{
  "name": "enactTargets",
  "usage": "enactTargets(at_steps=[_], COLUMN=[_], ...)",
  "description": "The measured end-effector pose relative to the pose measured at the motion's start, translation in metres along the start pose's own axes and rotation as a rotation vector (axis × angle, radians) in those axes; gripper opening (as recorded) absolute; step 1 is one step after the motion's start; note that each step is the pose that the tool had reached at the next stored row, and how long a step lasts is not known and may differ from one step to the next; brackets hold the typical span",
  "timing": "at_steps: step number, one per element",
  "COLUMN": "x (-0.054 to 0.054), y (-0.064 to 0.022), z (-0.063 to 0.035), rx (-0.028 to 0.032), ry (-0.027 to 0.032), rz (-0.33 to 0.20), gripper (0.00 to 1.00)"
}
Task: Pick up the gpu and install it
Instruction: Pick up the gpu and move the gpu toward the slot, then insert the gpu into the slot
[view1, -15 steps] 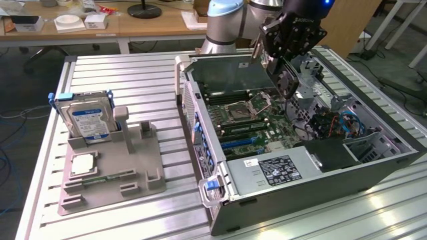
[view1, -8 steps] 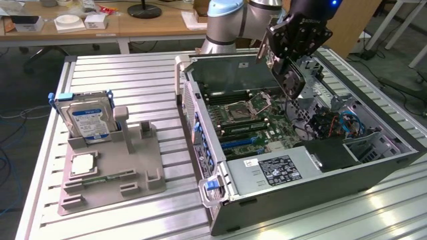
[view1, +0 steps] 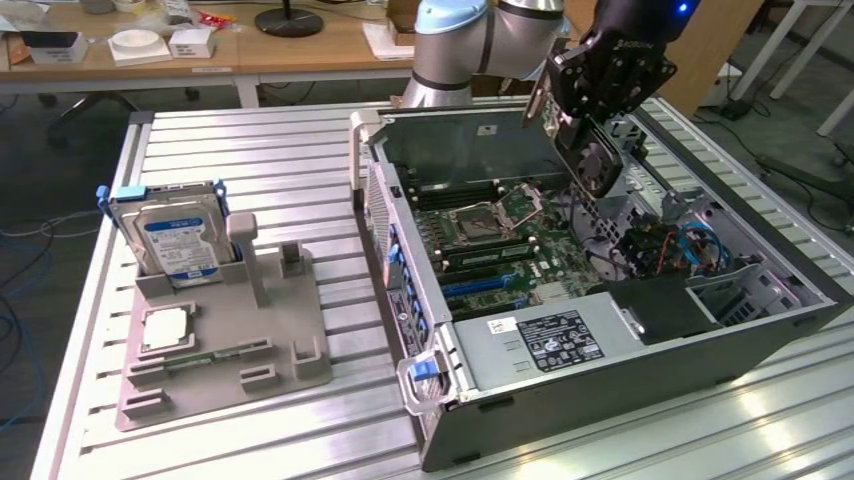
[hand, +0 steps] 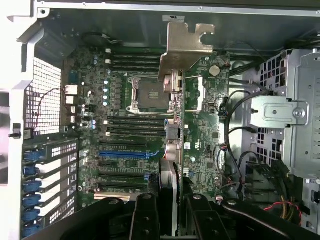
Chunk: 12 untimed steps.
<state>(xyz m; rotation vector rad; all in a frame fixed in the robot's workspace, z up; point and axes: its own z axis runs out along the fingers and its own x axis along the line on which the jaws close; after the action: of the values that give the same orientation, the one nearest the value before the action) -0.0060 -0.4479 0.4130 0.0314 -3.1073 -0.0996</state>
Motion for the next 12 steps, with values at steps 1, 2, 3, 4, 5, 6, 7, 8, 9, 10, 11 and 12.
enactTargets(at_steps=[1, 2, 3, 4, 5, 6, 7, 8, 9, 10, 11, 12], x=[0.0000, 0.0000, 0.0000, 0.0000, 0.0000, 0.0000, 0.0000, 0.0000, 0.0000, 0.0000, 0.0000, 0.0000], y=[0.0000, 0.0000, 0.0000, 0.0000, 0.0000, 0.0000, 0.0000, 0.0000, 0.0000, 0.0000, 0.0000, 0.0000], z=[0.0000, 0.0001, 0.0001, 0.0001, 0.0001, 0.0001, 0.0001, 0.0001, 0.0001, 0.0001, 0.0001, 0.0001], rx=[0.0000, -0.0002, -0.0001, -0.0002, -0.0002, -0.0002, -0.0002, -0.0002, -0.0002, -0.0002, -0.0002, -0.0002], ry=[0.0000, -0.0001, -0.0001, -0.0001, -0.0001, -0.0001, -0.0001, -0.0001, -0.0002, -0.0001, -0.0002, -0.0001], rz=[0.000, 0.000, 0.001, 0.001, 0.001, 0.001, 0.001, 0.001, 0.001, 0.001, 0.001, 0.001], gripper=[0.27, 0.27, 0.27, 0.27, 0.27, 0.27, 0.27, 0.27, 0.27, 0.27, 0.27, 0.27])
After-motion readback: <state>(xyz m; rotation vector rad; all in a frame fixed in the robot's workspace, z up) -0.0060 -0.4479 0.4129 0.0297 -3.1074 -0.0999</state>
